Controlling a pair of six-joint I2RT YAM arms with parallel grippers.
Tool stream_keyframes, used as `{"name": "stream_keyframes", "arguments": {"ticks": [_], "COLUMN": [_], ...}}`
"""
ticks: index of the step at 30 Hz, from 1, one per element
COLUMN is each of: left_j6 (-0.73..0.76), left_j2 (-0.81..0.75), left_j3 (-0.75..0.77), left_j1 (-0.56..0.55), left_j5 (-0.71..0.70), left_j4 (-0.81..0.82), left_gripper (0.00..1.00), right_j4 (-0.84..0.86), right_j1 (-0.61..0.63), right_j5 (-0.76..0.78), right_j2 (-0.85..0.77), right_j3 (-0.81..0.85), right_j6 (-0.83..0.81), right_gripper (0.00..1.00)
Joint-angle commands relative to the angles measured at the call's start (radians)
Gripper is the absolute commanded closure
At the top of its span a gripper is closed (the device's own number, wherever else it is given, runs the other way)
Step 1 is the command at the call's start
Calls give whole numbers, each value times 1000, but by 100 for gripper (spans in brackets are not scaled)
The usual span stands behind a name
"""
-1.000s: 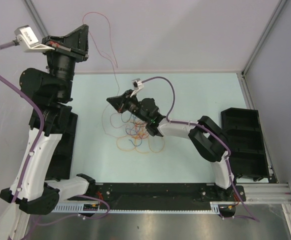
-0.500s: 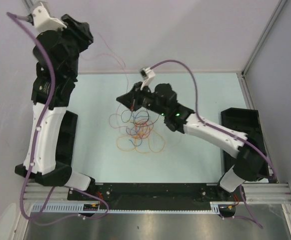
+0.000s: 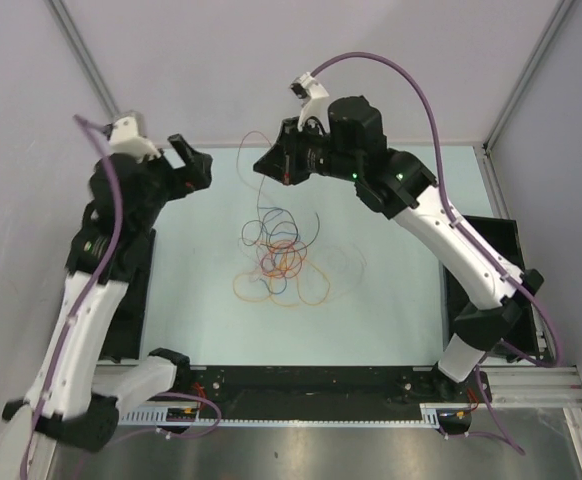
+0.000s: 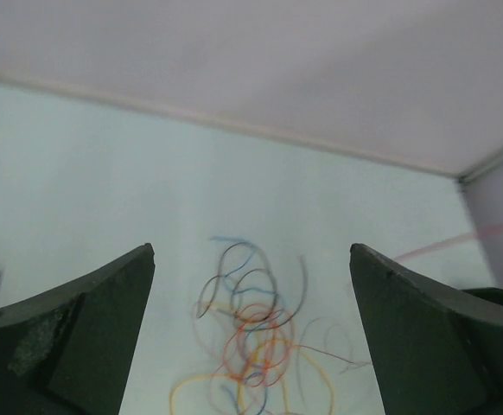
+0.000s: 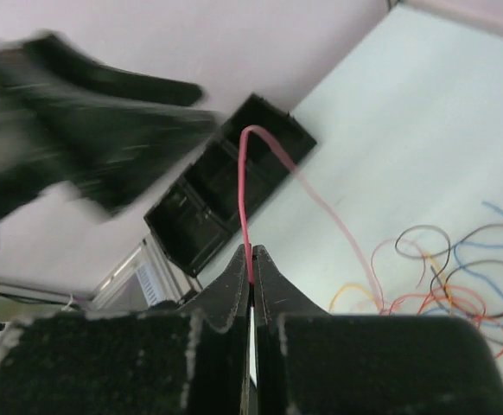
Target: Untangle the cables
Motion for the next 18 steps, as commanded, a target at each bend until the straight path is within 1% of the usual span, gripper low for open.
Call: {"name": "stream_keyframes", "arguments": {"ticks": [1, 3, 4, 5, 6, 7, 8, 9, 11, 14, 17, 18], "left_j6": [85, 87, 87, 90, 91, 91, 90, 88, 91, 88, 94, 108], "left_j2": [-202, -259, -277, -294, -305, -325, -334, -343, -360, -359, -333, -325], "left_j3": [-96, -153, -171, -203, -216, -226, -248, -257, -289, -326, -348, -352], "left_j1": [2, 2, 2, 1, 1, 1, -1, -6, -10, -24, -74, -110], "left_j5": [268, 346, 381, 421, 520, 561, 590, 608, 634, 676, 705, 707], "left_j4": [337, 400, 420, 440, 472, 488, 502, 520, 544, 580, 603, 603], "left_gripper": [0, 0, 0, 0, 0, 0, 0, 0, 0, 0, 0, 0], "right_j4": [-253, -322, -331, -331, -301, -270, -195, -160, -77, -29, -29, -31], "right_j1": [-7, -14, -19, -29, -57, -77, -92, -121, -141, -155, -157, -157], "right_j5": [-79, -88, -99, -137, -165, -198, -265, -293, -341, -347, -347, -346], "right_j2": [79, 115, 147, 158, 162, 152, 143, 133, 91, 48, 39, 36], "right_j3": [276, 409, 513, 543, 558, 557, 532, 512, 462, 428, 426, 425], "right_j6": [-39, -33, -23, -4, 18, 71, 96, 118, 165, 175, 173, 172], "right_gripper": [100, 100, 100, 100, 100, 100, 100, 100, 100, 100, 100, 100]}}
